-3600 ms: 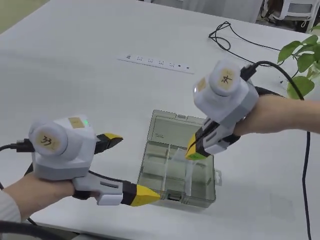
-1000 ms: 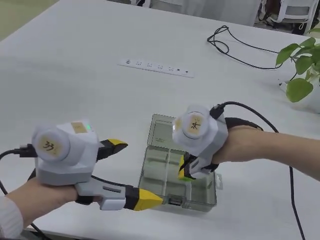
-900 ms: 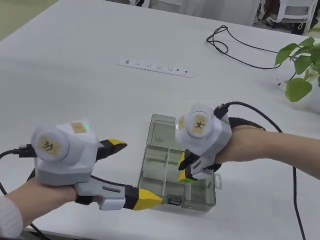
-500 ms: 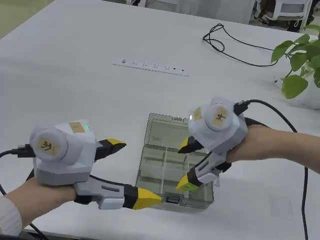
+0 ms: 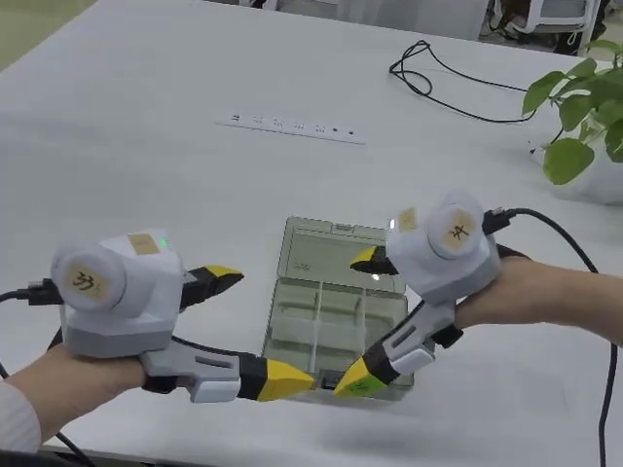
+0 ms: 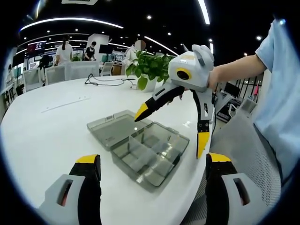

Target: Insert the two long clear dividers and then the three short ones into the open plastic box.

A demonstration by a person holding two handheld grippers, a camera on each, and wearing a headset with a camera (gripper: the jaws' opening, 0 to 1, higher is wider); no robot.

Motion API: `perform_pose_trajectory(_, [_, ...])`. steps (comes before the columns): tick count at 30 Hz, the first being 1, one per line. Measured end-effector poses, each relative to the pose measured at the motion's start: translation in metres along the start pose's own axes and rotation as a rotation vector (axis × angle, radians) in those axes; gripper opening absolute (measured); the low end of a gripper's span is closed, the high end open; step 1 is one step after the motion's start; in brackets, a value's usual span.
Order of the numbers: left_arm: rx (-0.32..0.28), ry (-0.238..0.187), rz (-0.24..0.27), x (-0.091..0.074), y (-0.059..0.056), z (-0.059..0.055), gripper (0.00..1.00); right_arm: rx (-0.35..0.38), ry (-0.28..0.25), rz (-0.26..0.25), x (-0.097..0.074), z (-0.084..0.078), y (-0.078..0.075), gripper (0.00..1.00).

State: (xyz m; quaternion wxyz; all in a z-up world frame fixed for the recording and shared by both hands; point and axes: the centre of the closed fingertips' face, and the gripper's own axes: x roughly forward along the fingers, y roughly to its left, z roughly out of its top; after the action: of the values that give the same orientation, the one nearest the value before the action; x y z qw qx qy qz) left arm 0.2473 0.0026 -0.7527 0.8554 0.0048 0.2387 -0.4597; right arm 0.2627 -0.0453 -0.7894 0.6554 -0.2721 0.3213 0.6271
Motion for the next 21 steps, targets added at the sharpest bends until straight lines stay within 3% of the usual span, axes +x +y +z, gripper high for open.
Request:
perform_pose_trajectory(12, [0.03, 0.018, 0.01, -0.001, 0.004, -0.001, 1.0, 0.045, -0.035, -0.05, -0.019, -0.011, -0.002, 1.0])
perform_pose_trajectory(21, [0.041, 0.029, 0.02, -0.004, 0.008, -0.002, 1.0, 0.081, -0.026, -0.099, -0.046, -0.038, -0.009, 1.0])
